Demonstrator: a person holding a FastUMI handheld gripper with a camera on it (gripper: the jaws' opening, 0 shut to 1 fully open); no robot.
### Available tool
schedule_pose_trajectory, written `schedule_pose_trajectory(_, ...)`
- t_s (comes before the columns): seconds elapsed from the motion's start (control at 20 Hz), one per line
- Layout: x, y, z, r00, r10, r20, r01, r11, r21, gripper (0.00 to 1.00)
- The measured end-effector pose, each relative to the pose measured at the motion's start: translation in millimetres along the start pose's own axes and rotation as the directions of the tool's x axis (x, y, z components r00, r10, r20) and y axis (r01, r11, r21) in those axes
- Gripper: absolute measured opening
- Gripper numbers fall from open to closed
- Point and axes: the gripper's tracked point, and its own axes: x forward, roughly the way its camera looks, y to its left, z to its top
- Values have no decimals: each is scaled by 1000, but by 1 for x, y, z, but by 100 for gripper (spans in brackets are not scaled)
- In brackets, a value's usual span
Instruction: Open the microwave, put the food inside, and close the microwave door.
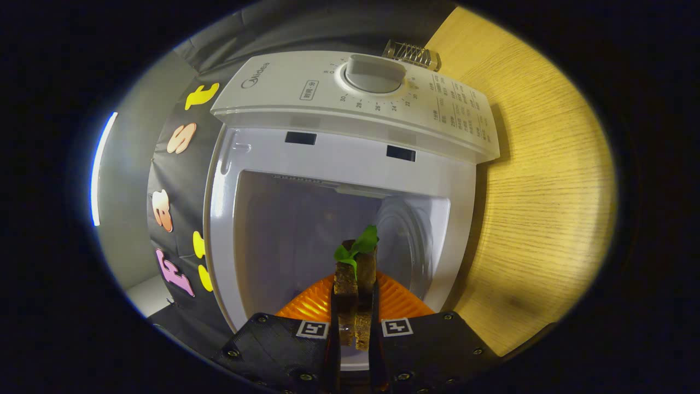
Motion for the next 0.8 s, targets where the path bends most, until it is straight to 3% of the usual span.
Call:
schedule_pose_trajectory(0.45,43,-5,-10,997,-63,49,66,996,-54,21)
schedule_pose_trajectory(0.75,45,-4,-3,994,-103,36,106,992,-64,38)
schedule_pose_trajectory(0.8,44,0,-1,995,-93,29,95,993,-74,46)
